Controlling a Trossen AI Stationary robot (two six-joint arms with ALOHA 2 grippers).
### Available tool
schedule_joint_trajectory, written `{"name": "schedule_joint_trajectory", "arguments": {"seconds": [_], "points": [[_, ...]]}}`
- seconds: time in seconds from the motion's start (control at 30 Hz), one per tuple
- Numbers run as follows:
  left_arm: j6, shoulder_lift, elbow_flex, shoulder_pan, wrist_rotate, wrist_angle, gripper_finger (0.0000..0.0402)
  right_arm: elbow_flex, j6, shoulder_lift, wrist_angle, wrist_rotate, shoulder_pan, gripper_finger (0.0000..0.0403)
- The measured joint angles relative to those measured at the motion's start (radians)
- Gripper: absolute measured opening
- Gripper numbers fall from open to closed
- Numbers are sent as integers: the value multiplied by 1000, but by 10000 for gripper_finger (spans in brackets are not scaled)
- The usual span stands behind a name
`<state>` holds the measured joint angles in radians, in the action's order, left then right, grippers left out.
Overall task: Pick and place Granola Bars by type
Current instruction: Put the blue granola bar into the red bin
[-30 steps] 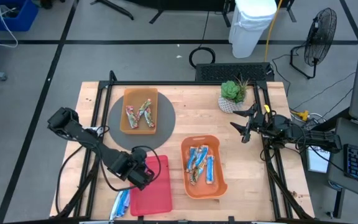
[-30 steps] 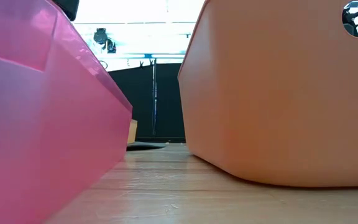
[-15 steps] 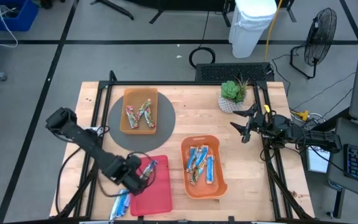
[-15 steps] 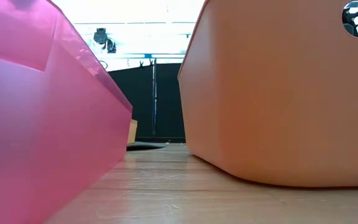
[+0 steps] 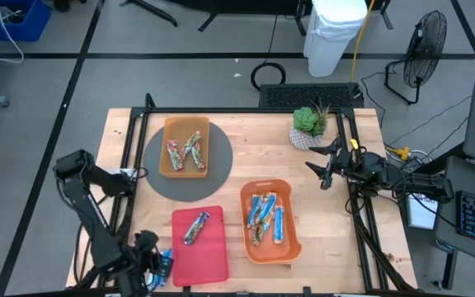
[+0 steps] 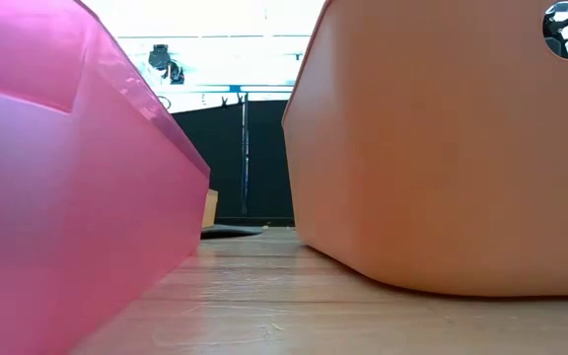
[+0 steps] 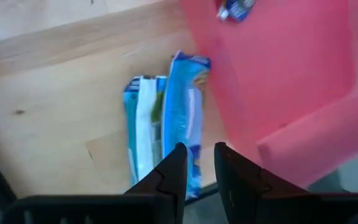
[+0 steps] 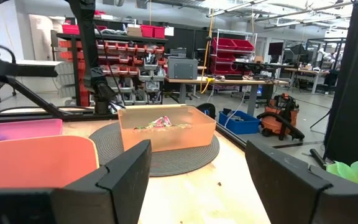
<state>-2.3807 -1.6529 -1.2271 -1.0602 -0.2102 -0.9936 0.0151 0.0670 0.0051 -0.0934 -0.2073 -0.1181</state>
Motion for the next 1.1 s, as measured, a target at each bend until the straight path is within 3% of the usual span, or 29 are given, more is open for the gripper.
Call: {"name": "schedule_joint_trajectory", "arguments": {"seconds": [0.2, 0.4, 0.67, 1.1], "points": [[29, -46, 13, -14, -8, 82, 86, 0, 0, 0, 0, 0, 0, 251], [46, -75, 15, 3, 98, 12, 86, 0, 0, 0, 0, 0, 0, 251], [61, -77, 85, 13, 132, 8, 86, 0, 0, 0, 0, 0, 0, 251], [65, -76, 234, 11, 150, 307, 86, 0, 0, 0, 0, 0, 0, 251]]}}
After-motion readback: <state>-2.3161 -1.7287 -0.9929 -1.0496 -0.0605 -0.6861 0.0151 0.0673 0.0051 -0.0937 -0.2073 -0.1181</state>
